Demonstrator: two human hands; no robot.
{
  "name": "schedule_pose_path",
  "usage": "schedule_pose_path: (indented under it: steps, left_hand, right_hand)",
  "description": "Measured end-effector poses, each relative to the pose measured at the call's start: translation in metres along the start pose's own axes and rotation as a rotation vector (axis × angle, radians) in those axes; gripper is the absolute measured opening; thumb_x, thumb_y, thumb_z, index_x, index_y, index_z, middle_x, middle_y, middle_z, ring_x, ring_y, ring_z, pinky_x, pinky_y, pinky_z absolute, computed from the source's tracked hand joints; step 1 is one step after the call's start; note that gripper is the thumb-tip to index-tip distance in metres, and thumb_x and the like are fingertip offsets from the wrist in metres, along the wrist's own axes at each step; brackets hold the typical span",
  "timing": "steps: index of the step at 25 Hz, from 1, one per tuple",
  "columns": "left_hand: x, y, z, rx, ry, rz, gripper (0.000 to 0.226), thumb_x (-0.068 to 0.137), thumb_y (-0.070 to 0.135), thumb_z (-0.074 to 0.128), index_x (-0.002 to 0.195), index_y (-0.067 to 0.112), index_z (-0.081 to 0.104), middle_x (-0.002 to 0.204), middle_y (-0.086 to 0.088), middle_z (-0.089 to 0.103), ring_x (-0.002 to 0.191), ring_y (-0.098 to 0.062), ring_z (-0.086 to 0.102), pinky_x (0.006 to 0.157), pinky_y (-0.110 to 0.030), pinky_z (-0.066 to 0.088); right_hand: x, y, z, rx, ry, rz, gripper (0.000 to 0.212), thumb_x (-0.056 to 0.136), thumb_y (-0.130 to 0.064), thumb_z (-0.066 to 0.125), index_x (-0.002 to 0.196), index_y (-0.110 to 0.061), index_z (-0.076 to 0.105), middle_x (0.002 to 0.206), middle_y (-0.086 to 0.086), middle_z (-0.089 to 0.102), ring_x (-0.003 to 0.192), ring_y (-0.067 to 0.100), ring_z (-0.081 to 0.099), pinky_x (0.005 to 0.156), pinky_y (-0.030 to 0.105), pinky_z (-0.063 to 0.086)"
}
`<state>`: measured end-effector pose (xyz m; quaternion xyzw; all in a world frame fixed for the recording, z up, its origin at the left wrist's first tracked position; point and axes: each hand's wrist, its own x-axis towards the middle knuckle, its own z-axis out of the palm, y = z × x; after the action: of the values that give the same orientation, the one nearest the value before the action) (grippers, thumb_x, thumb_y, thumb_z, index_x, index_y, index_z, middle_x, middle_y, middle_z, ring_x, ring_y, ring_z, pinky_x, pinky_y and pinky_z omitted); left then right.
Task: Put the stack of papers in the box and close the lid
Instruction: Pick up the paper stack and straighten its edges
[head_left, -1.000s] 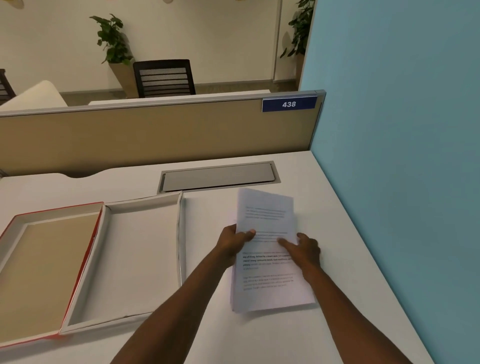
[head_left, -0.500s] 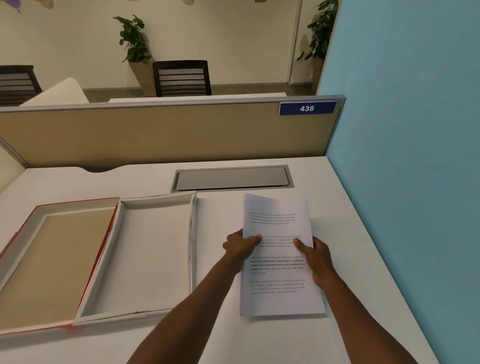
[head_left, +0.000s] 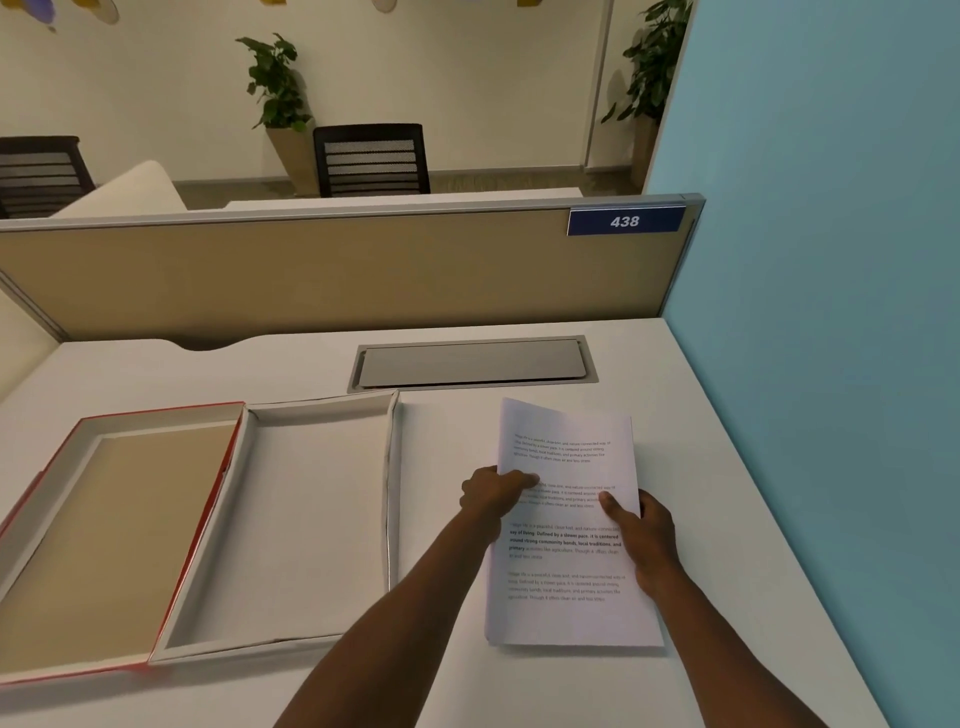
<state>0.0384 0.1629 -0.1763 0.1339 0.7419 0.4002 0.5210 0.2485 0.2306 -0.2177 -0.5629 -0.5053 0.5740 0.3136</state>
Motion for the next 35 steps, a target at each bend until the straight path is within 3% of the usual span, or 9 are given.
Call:
schedule_pose_path:
  steps: [3,6,10,14,18,21,25,28,35]
  left_hand:
    - [-0.001,-0.003,-0.003,-0.056,-0.027,0.025,0.057,0.061,0.041,0.082,0.11,0.017,0.066,0.108,-0.01,0.076,0.096,-0.036,0.074,0.09,-0.055,0.06]
    - [-0.005,-0.009,-0.006,-0.149,-0.032,0.065,0.036,0.08,0.026,0.079,0.111,0.017,0.065,0.111,-0.011,0.076,0.095,-0.035,0.075,0.088,-0.054,0.061]
    - [-0.009,-0.015,-0.005,-0.184,0.013,0.158,0.036,0.087,0.026,0.075,0.121,0.022,0.062,0.112,-0.006,0.075,0.091,-0.032,0.076,0.083,-0.053,0.063]
    - [-0.025,-0.023,-0.008,-0.152,0.04,0.332,0.027,0.093,0.029,0.069,0.119,0.025,0.063,0.113,-0.004,0.076,0.09,-0.029,0.078,0.084,-0.054,0.063]
    - [-0.049,-0.021,-0.019,-0.195,-0.028,0.508,0.021,0.095,0.024,0.066,0.116,0.023,0.065,0.107,-0.004,0.078,0.088,-0.028,0.079,0.073,-0.042,0.066]
    - [-0.068,-0.011,-0.03,-0.214,-0.033,0.585,0.027,0.089,0.029,0.067,0.114,0.02,0.066,0.104,-0.004,0.078,0.091,-0.031,0.078,0.075,-0.047,0.065]
    - [-0.087,0.003,-0.051,-0.232,-0.02,0.703,0.019,0.094,0.015,0.066,0.113,0.014,0.067,0.102,-0.004,0.079,0.092,-0.03,0.077,0.071,-0.04,0.065]
    - [-0.097,0.005,-0.068,-0.227,-0.012,0.764,0.022,0.093,0.013,0.065,0.115,0.012,0.067,0.102,0.001,0.08,0.094,-0.025,0.077,0.07,-0.033,0.064]
    - [-0.096,-0.024,-0.083,-0.189,0.026,0.75,0.045,0.088,0.025,0.067,0.131,0.013,0.061,0.117,-0.005,0.074,0.109,-0.029,0.071,0.085,-0.045,0.063]
  right_hand:
    - [-0.001,0.0,0.0,-0.019,0.004,-0.015,0.028,0.087,-0.031,0.074,0.109,-0.015,0.07,0.098,0.01,0.077,0.081,0.029,0.076,0.071,0.05,0.064]
    - [-0.001,0.001,0.002,-0.07,0.037,-0.044,0.027,0.085,-0.033,0.076,0.105,-0.015,0.071,0.097,0.009,0.077,0.079,0.027,0.075,0.069,0.047,0.064]
    - [0.003,-0.001,0.006,-0.168,0.091,-0.138,0.036,0.076,-0.048,0.078,0.096,-0.02,0.072,0.098,0.005,0.076,0.085,0.026,0.073,0.073,0.046,0.063]
    - [0.005,-0.014,0.003,-0.071,-0.06,-0.039,0.031,0.085,-0.04,0.073,0.109,-0.02,0.068,0.102,0.005,0.076,0.086,0.027,0.074,0.078,0.05,0.063]
    - [-0.001,-0.037,-0.004,0.13,-0.183,-0.017,0.04,0.081,-0.035,0.076,0.114,-0.016,0.065,0.109,0.014,0.075,0.088,0.033,0.075,0.077,0.051,0.062]
    - [-0.014,-0.054,0.0,0.2,-0.177,-0.115,0.047,0.081,-0.028,0.079,0.12,-0.017,0.057,0.111,0.018,0.073,0.085,0.032,0.076,0.072,0.047,0.063]
    - [-0.039,-0.076,0.015,0.165,-0.135,-0.308,0.06,0.088,-0.027,0.072,0.138,-0.031,0.04,0.104,0.0,0.075,0.084,0.022,0.076,0.065,0.036,0.064]
    - [-0.052,-0.086,0.026,0.088,-0.115,-0.393,0.041,0.087,-0.033,0.07,0.125,-0.023,0.057,0.109,-0.001,0.073,0.091,0.019,0.073,0.073,0.037,0.064]
    - [-0.071,-0.073,0.038,0.121,-0.14,-0.436,0.036,0.09,-0.021,0.07,0.116,-0.033,0.049,0.111,0.0,0.068,0.098,0.02,0.069,0.071,0.03,0.063]
